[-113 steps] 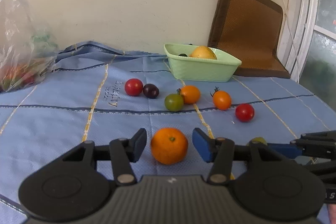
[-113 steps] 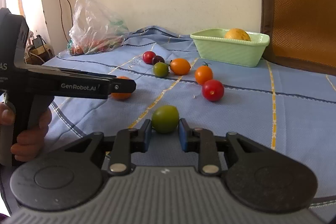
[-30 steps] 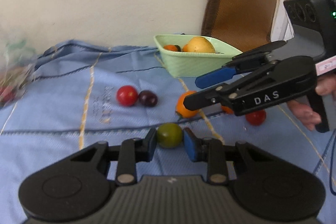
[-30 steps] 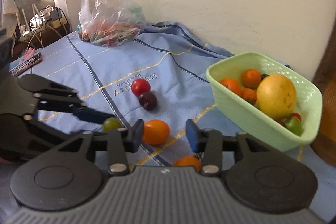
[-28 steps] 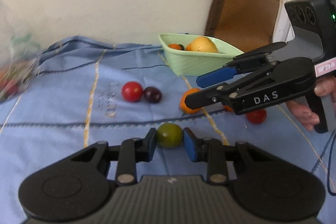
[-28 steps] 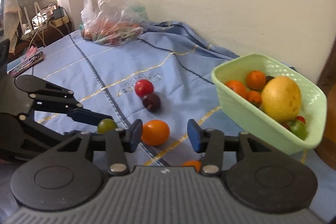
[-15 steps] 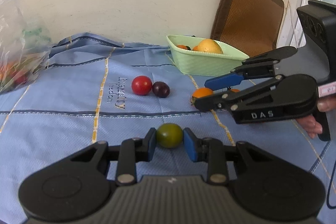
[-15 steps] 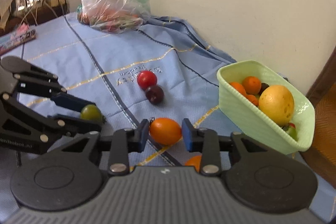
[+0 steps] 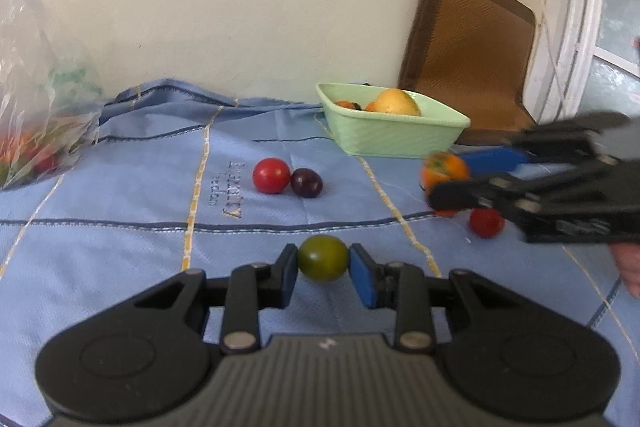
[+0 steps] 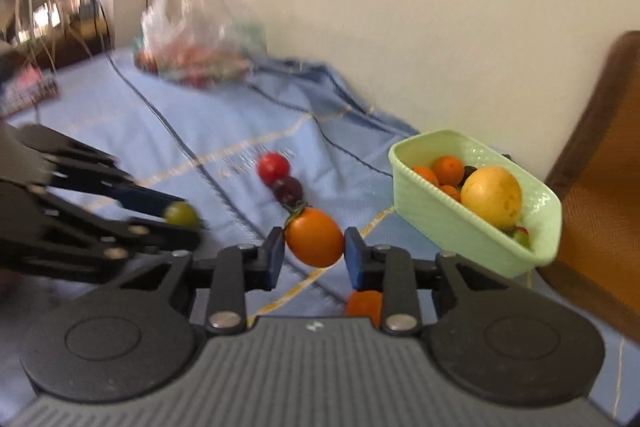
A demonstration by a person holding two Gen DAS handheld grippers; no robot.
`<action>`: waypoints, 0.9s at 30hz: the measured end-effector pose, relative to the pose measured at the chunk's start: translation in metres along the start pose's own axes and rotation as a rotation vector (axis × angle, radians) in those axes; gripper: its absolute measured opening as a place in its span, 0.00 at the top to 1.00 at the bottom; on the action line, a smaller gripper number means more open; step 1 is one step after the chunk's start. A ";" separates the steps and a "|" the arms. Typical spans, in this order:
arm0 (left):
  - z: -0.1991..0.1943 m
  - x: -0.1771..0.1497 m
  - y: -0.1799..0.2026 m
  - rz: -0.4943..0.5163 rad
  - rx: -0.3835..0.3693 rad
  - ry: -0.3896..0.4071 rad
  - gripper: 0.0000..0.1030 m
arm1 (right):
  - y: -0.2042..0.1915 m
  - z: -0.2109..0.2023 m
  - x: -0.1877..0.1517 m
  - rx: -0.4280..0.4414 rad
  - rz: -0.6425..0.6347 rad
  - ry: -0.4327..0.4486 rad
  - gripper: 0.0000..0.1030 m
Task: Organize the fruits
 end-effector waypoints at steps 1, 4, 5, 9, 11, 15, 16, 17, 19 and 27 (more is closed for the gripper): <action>-0.001 0.000 0.003 0.009 -0.004 -0.001 0.72 | -0.002 -0.010 -0.002 -0.001 0.024 0.017 0.66; -0.005 -0.006 0.015 0.009 -0.045 -0.022 0.72 | -0.008 -0.042 -0.018 -0.010 0.094 0.048 0.66; -0.008 -0.007 0.020 0.010 -0.059 -0.024 0.72 | -0.010 -0.052 -0.027 -0.016 0.114 0.050 0.66; -0.018 -0.013 0.044 0.015 -0.118 -0.023 0.72 | -0.021 -0.075 -0.051 -0.053 0.138 0.049 0.66; -0.020 -0.017 0.054 0.033 -0.132 -0.030 0.72 | -0.023 -0.082 -0.058 -0.074 0.149 0.051 0.66; -0.017 -0.024 0.060 0.081 -0.098 -0.049 0.72 | -0.020 -0.083 -0.060 -0.093 0.162 0.049 0.66; -0.016 -0.024 0.060 0.080 -0.095 -0.051 0.71 | -0.020 -0.081 -0.062 -0.098 0.157 0.044 0.66; -0.016 -0.024 0.060 0.081 -0.093 -0.049 0.71 | -0.020 -0.080 -0.063 -0.102 0.150 0.040 0.66; -0.015 -0.024 0.059 0.084 -0.089 -0.048 0.71 | -0.023 -0.080 -0.068 -0.110 0.135 0.032 0.66; -0.015 -0.025 0.060 0.096 -0.084 -0.048 0.71 | -0.023 -0.081 -0.077 -0.123 0.148 0.037 0.64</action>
Point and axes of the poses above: each gripper's, at about its wrist camera, not at the fingertips, and z roughly the way its jaws point, y to its right, x to its top, the point moved 9 cm from there along z, roughly the way its jaws point, and after that the axes turned 9 degrees about y, right-handed, at the moved point
